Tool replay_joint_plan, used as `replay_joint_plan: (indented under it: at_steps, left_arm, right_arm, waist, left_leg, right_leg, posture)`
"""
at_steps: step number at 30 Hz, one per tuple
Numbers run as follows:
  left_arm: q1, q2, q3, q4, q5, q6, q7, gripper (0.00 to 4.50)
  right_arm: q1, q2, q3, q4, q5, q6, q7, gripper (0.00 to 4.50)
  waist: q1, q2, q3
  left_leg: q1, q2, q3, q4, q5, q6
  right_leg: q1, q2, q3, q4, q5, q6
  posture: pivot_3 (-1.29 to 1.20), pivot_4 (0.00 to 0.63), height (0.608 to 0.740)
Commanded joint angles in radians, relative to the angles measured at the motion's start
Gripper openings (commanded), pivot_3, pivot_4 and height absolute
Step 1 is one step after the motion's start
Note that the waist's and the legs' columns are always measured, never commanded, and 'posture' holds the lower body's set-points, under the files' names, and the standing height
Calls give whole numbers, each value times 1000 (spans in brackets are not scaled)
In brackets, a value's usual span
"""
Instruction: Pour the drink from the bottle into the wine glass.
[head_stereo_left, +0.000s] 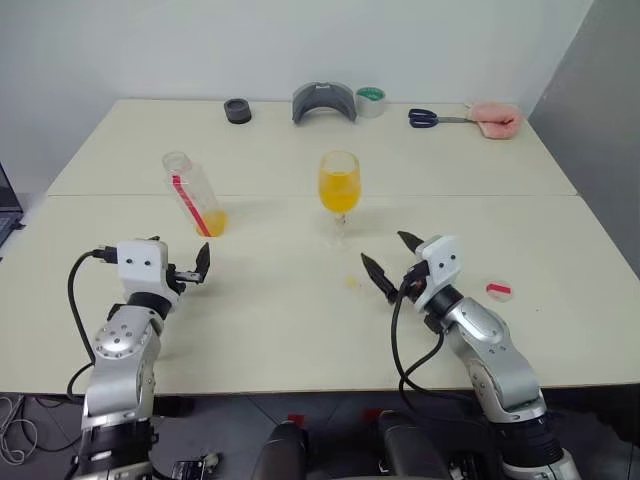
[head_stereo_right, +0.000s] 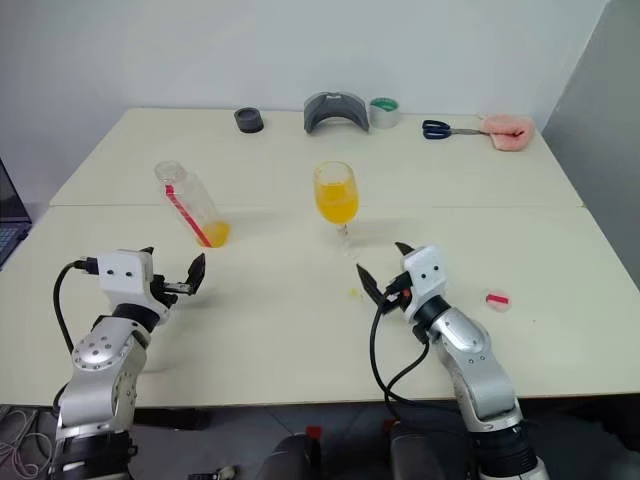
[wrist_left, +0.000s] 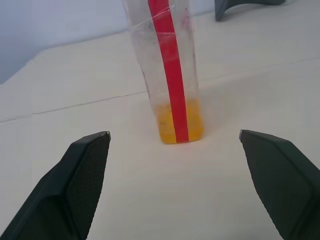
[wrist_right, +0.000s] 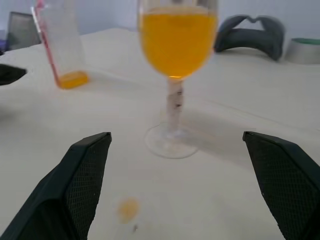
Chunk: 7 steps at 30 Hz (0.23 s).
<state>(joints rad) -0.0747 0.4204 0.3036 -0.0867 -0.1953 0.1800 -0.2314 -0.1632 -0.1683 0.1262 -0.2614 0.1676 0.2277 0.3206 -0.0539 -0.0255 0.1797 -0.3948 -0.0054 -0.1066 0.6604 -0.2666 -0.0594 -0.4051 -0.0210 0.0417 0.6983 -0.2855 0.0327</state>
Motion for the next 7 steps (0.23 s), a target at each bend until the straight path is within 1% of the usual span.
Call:
replay_joint_plan:
  at_steps: [1, 5, 7]
  left_arm:
    - [21, -21, 13, -80, 1, 10, 30, 4456]
    - [32, -39, 11, -99, -3, 15, 36, 4456]
    - [40, -42, 7, -101, 6, -10, 30, 4456]
  right_arm:
    - [10, 13, -20, 34, -22, -79, -21, 4500]
    - [2, 19, -31, 71, -22, -102, -19, 4500]
    - [-3, 16, -32, 81, -26, -110, -14, 4500]
  waist:
    - [3, 0, 0]
    - [3, 0, 0]
    - [3, 0, 0]
  left_leg:
    - [0, 0, 0, 0, 0, 0]
    - [0, -1, 1, 0, 0, 0]
    - [0, -1, 1, 0, 0, 0]
  right_leg:
    - [0, 0, 0, 0, 0, 0]
    - [0, 1, 0, 0, 0, 0]
    - [0, 1, 0, 0, 0, 0]
  posture:
    - [0, 150, 740]
    - [0, 150, 740]
    - [0, 150, 740]
